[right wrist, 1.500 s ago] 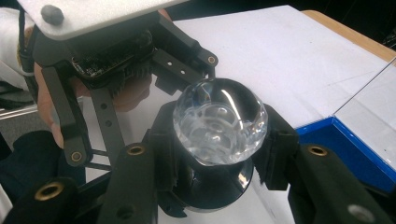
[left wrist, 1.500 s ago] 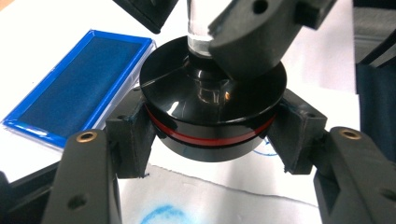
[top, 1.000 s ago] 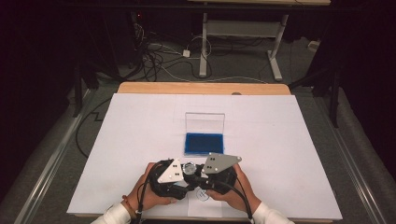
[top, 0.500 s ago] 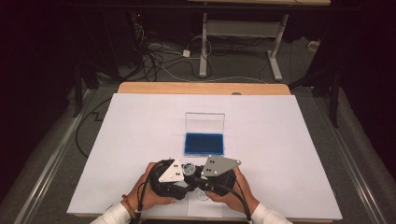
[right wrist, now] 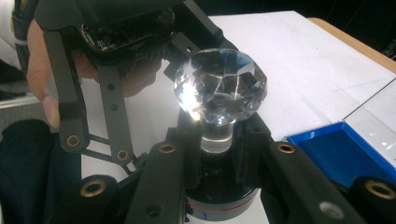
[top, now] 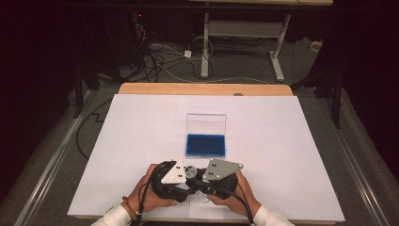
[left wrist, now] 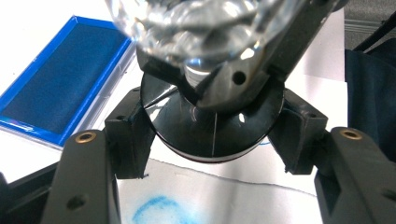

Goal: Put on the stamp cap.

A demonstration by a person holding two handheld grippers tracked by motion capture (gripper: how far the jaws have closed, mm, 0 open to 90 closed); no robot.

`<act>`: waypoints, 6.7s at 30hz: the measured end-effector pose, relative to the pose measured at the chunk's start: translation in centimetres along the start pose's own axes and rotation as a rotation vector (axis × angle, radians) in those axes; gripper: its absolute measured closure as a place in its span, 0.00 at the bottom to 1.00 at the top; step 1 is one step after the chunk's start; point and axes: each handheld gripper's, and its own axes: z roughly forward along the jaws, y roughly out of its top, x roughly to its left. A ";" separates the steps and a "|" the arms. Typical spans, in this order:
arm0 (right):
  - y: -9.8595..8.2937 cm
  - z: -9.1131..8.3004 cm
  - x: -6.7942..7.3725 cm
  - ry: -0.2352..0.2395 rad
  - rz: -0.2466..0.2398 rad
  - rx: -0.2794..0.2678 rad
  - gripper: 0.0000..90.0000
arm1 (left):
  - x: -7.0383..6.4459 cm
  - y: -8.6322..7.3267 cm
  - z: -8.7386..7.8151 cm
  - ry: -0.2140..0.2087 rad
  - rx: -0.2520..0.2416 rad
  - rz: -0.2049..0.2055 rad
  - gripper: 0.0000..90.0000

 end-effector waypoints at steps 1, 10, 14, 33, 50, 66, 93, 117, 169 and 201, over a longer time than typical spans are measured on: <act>0.0 0.0 0.0 0.001 0.005 -0.002 0.84 | 0.0 0.0 0.0 -0.004 0.001 0.001 0.40; -0.7 0.1 -0.3 0.025 0.055 -0.014 0.84 | 0.4 -0.8 0.5 -0.052 -0.031 -0.021 0.39; -0.8 0.1 -0.4 0.026 0.064 -0.030 0.84 | 0.5 -0.9 0.5 -0.052 -0.052 -0.030 0.39; -0.6 -0.3 -0.5 -0.006 0.065 -0.068 0.84 | 0.7 -1.3 0.5 -0.018 -0.101 -0.092 0.19; -0.5 -2.3 -1.9 -0.074 0.075 -0.107 0.84 | 1.1 -2.3 -0.7 0.056 -0.110 -0.069 0.17; -0.8 -4.2 -3.1 -0.108 0.085 -0.110 0.84 | 0.7 -3.8 -3.6 0.140 -0.313 -0.287 0.17; -1.5 -6.0 -5.1 -0.201 0.122 -0.083 0.84 | 2.0 -10.5 -8.2 0.300 -0.087 -0.194 0.17; -3.9 -6.8 -9.7 -0.372 0.184 -0.021 0.84 | 1.2 -11.3 -8.0 0.276 -0.059 -0.207 0.17; -7.5 -2.3 -13.9 -0.417 0.312 0.179 0.52 | 1.2 -11.1 -7.6 0.244 -0.042 -0.205 0.17; -6.2 -3.4 -13.4 -0.477 0.247 0.077 0.33 | 1.4 -11.1 -7.4 0.241 -0.030 -0.204 0.17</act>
